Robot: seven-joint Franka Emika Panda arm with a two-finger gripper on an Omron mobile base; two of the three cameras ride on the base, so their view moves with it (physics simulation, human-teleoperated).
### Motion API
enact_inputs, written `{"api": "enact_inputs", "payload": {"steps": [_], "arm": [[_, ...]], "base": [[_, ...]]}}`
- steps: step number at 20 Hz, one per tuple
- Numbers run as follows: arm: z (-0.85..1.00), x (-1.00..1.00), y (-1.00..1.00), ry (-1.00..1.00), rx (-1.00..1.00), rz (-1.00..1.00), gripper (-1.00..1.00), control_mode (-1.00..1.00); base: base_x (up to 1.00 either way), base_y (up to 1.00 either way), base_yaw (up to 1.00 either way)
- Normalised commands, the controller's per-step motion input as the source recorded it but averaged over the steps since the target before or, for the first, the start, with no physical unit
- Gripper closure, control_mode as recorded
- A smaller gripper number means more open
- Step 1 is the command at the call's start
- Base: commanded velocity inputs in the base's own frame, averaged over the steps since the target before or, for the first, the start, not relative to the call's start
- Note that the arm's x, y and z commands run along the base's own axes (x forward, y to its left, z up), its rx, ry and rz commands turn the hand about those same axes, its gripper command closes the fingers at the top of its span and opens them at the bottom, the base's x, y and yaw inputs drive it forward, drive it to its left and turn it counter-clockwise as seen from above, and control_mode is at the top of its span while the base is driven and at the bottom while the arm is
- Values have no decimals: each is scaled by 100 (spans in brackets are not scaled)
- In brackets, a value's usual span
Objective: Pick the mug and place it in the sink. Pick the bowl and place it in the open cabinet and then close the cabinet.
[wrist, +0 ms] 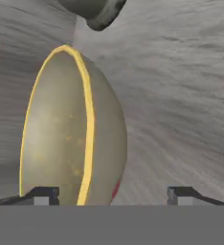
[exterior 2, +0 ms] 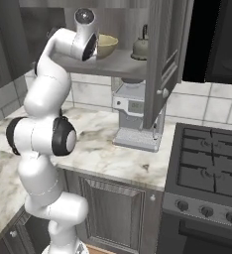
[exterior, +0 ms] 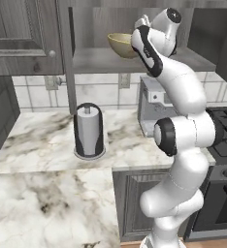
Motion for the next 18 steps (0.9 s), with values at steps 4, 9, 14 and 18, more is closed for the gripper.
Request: {"api": "enact_inputs", "payload": {"steps": [4, 9, 14, 18], "arm": [[31, -74, -1, -28, 0, 0, -100, -100], [-10, -100, -2, -20, 0, 0, -100, -100], [-33, -100, -8, -1, 1, 0, -100, -100], [23, -97, -2, -6, 0, 0, -100, -100]], "base": [[0, 0, 0], [0, 0, 0], [0, 0, 0], [0, 0, 0]]}}
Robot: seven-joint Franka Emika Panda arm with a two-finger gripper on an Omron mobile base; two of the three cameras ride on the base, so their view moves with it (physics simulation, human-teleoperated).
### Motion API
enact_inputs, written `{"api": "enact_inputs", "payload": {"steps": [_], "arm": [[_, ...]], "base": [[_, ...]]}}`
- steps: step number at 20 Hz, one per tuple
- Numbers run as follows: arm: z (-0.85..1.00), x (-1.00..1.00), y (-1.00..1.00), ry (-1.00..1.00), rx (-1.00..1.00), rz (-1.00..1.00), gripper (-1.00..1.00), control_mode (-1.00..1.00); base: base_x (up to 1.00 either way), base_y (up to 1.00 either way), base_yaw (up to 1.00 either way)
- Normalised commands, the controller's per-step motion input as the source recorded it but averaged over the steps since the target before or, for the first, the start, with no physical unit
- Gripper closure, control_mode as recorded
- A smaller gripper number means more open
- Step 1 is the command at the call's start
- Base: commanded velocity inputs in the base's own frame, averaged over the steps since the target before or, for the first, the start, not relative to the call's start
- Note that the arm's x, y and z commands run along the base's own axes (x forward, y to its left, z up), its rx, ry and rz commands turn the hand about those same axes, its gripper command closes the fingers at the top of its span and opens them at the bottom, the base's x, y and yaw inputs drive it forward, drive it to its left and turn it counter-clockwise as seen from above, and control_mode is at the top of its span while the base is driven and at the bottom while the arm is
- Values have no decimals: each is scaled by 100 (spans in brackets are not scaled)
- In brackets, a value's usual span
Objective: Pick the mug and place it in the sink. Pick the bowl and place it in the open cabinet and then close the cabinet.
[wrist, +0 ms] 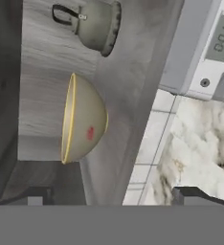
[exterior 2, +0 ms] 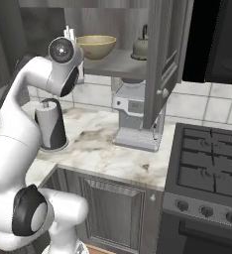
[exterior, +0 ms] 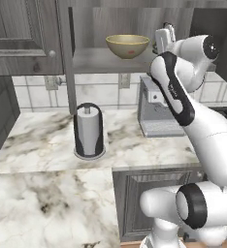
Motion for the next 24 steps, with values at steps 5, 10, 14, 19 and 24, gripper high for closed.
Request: {"api": "enact_inputs", "payload": {"steps": [5, 10, 14, 19, 24], "arm": [[20, -100, 0, -2, 3, 0, -100, -100], [0, -97, 0, 0, 1, 0, -100, -100], [0, -79, 0, 0, 0, -3, -100, -100], [0, -54, 17, 0, 0, -2, -100, -100], [0, -40, 39, -1, 0, -2, -100, -100]], "base": [[0, 0, 0], [0, 0, 0], [0, 0, 0], [0, 0, 0], [0, 0, 0]]}}
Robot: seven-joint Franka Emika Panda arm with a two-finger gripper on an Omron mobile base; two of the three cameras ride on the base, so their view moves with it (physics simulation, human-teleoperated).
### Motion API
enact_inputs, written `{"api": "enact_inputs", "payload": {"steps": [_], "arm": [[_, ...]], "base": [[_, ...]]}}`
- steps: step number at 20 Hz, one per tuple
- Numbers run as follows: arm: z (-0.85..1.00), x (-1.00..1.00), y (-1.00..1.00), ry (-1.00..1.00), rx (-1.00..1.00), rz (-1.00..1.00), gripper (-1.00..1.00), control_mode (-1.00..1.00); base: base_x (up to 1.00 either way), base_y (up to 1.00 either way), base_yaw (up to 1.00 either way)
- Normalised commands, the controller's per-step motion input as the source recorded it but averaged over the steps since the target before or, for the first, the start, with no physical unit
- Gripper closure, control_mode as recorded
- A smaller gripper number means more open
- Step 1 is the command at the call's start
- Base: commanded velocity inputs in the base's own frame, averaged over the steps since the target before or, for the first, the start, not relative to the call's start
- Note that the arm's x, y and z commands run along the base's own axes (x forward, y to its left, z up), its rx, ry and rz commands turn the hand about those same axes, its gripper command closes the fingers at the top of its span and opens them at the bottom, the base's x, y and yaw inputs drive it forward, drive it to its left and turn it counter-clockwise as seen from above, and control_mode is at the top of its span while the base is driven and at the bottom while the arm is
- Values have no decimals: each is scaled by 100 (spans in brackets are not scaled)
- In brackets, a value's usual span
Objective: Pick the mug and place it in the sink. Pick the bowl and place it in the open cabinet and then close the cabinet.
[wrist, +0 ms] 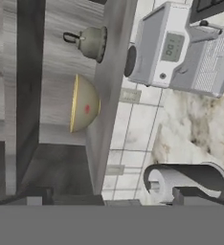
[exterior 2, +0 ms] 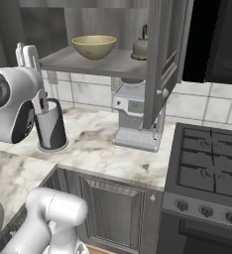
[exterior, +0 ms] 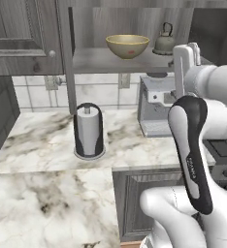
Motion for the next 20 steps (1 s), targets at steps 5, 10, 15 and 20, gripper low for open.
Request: {"api": "enact_inputs", "payload": {"steps": [5, 10, 15, 20], "arm": [[0, -46, 49, -1, 0, -4, -100, -100], [0, -58, 29, -3, 0, -5, -100, -100], [0, -45, 29, -3, 0, -4, -100, -100], [0, -29, 34, -3, 0, -5, -100, -100]], "base": [[0, 0, 0], [0, 0, 0], [0, 0, 0], [0, 0, 0]]}}
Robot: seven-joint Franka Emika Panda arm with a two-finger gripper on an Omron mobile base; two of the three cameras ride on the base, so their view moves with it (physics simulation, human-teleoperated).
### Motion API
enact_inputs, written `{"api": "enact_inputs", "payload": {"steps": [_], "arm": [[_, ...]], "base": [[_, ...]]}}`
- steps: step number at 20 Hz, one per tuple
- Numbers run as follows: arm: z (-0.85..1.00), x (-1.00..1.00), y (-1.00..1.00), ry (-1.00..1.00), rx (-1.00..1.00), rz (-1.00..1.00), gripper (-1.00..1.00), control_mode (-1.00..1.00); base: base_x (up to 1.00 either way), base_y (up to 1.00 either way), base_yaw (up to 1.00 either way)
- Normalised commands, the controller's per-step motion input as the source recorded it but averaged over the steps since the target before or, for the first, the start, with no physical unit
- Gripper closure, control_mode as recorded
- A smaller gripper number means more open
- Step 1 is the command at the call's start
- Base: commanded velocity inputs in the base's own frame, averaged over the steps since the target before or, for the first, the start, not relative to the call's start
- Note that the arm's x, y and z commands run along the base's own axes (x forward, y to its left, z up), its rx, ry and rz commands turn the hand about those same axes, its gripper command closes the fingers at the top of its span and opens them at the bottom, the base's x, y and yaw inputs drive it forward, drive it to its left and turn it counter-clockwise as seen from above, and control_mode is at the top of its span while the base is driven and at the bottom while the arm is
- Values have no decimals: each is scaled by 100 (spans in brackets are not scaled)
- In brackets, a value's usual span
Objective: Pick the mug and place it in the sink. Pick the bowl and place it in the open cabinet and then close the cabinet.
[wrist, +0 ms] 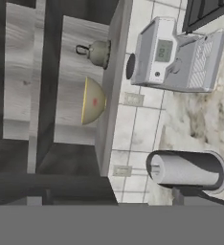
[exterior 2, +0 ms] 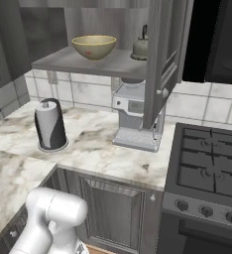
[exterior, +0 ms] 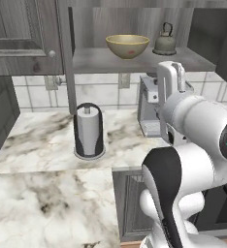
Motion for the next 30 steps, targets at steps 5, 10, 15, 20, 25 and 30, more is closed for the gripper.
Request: {"api": "enact_inputs", "payload": {"steps": [5, 10, 15, 20, 25, 30], "arm": [[0, -11, 35, 1, 0, 0, -100, -100], [0, -3, 38, 0, 0, 0, -100, -100], [-2, 0, 53, 0, -1, 0, -100, -100], [-8, 0, 52, 0, 0, 0, -100, -100], [-4, 12, 41, -1, 0, 0, -100, -100], [-3, 34, 25, -2, 0, 0, -100, -100]], "base": [[0, 0, 0], [0, 0, 0], [0, 0, 0], [0, 0, 0], [0, 0, 0], [0, 0, 0]]}}
